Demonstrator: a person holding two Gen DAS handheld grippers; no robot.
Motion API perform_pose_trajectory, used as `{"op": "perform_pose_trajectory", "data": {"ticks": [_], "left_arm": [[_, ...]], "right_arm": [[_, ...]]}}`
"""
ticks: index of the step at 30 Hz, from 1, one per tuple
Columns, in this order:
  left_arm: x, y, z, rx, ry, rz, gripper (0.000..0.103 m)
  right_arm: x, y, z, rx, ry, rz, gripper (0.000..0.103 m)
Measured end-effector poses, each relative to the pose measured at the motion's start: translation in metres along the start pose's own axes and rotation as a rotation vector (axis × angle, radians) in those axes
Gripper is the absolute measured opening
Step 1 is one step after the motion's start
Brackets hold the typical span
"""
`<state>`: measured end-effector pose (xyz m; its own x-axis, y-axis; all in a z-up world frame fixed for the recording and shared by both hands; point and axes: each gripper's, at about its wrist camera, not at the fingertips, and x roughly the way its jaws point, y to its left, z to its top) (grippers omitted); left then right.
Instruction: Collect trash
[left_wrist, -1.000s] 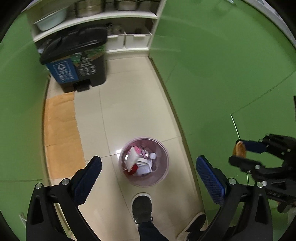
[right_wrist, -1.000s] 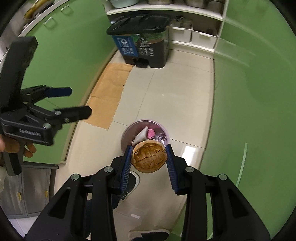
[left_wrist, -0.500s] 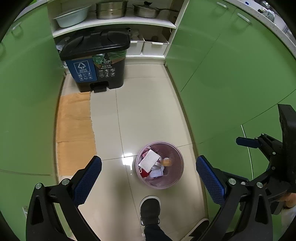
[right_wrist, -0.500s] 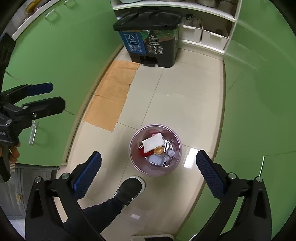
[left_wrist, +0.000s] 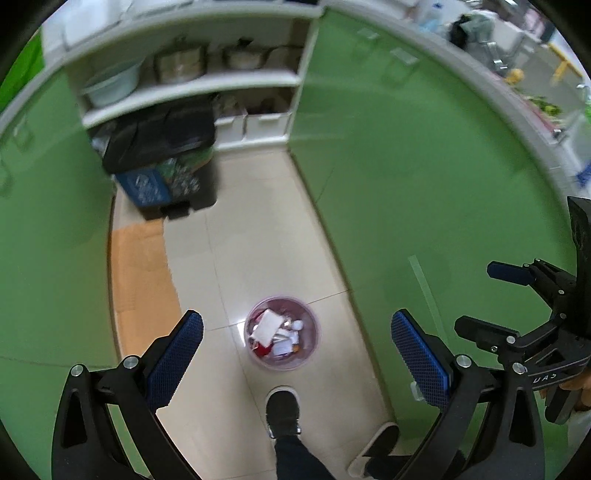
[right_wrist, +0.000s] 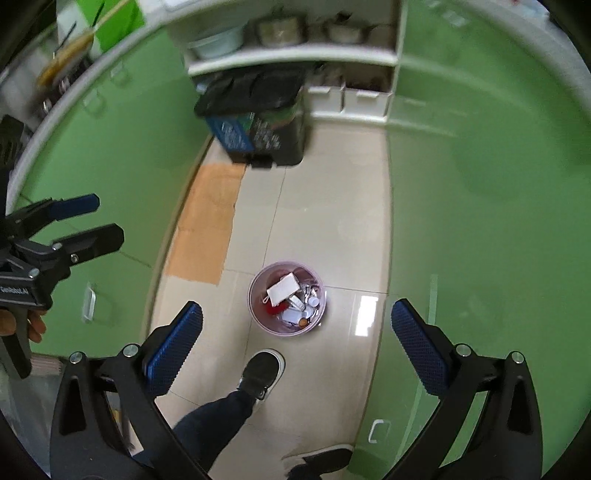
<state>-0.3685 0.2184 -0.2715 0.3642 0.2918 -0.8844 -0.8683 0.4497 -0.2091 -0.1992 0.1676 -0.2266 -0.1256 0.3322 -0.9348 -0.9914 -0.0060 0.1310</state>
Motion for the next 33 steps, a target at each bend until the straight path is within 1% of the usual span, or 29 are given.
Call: {"op": "perform_pose_trajectory", "data": {"ticks": [5, 6, 9, 12, 15, 18, 22, 25, 27, 29, 33], "left_arm": [[-0.073, -0.066, 0.029, 0.099, -0.025, -0.051, 0.097], [-0.083, -0.079, 0.033, 0.118, -0.029, -0.058, 0.097], [-0.113, -0.12, 0.046, 0.179, -0.036, -0.1, 0.097], [-0.14, -0.165, 0.057, 0.258, -0.045, -0.138, 0.098], [-0.156, -0.202, 0.065, 0.321, -0.051, -0.17, 0.097], [-0.171, -0.242, 0.071, 0.399, -0.057, -0.191, 0.097], [-0.18, -0.293, 0.076, 0.498, -0.067, -0.24, 0.097], [-0.184, -0.329, 0.075, 0.576, -0.072, -0.266, 0.097], [-0.184, -0.35, 0.073, 0.622, -0.061, -0.272, 0.097], [-0.183, -0.372, 0.071, 0.666, -0.059, -0.295, 0.097], [-0.183, -0.404, 0.067, 0.727, -0.059, -0.313, 0.098]], "right_arm": [[-0.122, -0.026, -0.004, 0.072, -0.087, -0.035, 0.1], [-0.14, -0.031, -0.007, 0.081, -0.1, -0.046, 0.1], [-0.21, -0.055, -0.022, 0.127, -0.156, -0.098, 0.1], [-0.262, -0.079, -0.044, 0.185, -0.195, -0.161, 0.1], [-0.306, -0.104, -0.067, 0.258, -0.224, -0.205, 0.1], [-0.341, -0.127, -0.09, 0.32, -0.255, -0.256, 0.1], [-0.379, -0.153, -0.122, 0.407, -0.294, -0.317, 0.1], [-0.397, -0.17, -0.143, 0.459, -0.31, -0.346, 0.1], [-0.407, -0.179, -0.157, 0.489, -0.317, -0.363, 0.1], [-0.415, -0.185, -0.168, 0.51, -0.325, -0.371, 0.1], [-0.428, -0.195, -0.186, 0.542, -0.348, -0.391, 0.1]]}}
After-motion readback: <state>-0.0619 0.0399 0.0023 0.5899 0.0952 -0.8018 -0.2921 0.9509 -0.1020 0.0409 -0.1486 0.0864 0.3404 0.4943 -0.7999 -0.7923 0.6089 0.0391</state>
